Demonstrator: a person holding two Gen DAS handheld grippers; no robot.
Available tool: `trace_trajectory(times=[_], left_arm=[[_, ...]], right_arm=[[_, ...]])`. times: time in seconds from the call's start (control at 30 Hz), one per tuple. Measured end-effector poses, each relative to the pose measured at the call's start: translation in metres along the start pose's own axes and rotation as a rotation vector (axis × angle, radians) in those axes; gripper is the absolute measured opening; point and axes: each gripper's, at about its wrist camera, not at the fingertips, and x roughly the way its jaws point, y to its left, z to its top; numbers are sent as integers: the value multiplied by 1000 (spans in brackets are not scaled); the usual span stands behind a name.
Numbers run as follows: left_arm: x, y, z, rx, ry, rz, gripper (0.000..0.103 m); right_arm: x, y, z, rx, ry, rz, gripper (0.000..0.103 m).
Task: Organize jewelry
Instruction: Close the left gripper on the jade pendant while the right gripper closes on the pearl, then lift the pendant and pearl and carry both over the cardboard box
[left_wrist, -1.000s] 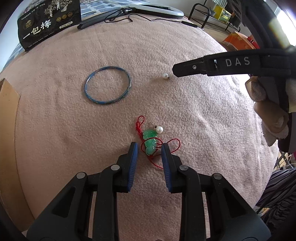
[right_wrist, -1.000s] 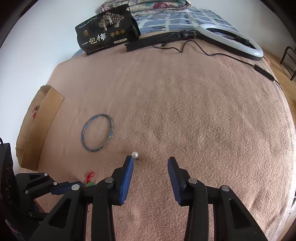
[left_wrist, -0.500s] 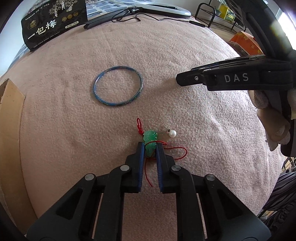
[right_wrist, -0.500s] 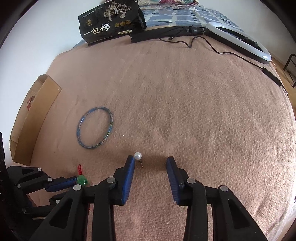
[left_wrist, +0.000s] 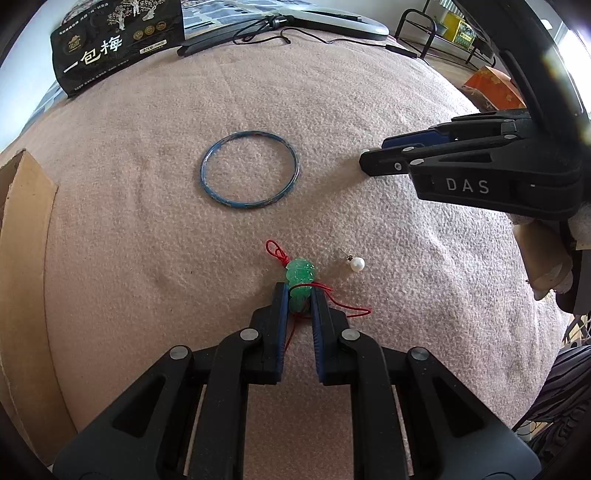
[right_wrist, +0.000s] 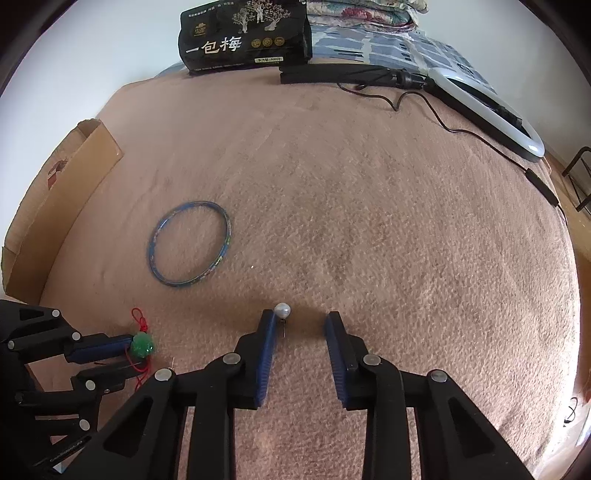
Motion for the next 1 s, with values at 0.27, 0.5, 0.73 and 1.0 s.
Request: trace_trajectory(times=[0.27,0.5,0.73,1.0], left_arm=[[-2,2,1,-21,1,-3,12],[-7,11,1,-59,-3,-10,11],[-21,23,2,-102,-32,-7,11],[-47,29,4,-124,-89,-9,10]], right_arm=[[2,13,-1,-53,-8,-27,8],[-2,14,-4,-41,-11,-24,6],[-16,13,-4,-24,-32,-11,6],[-37,16,-3,-21,-68,-9,6]])
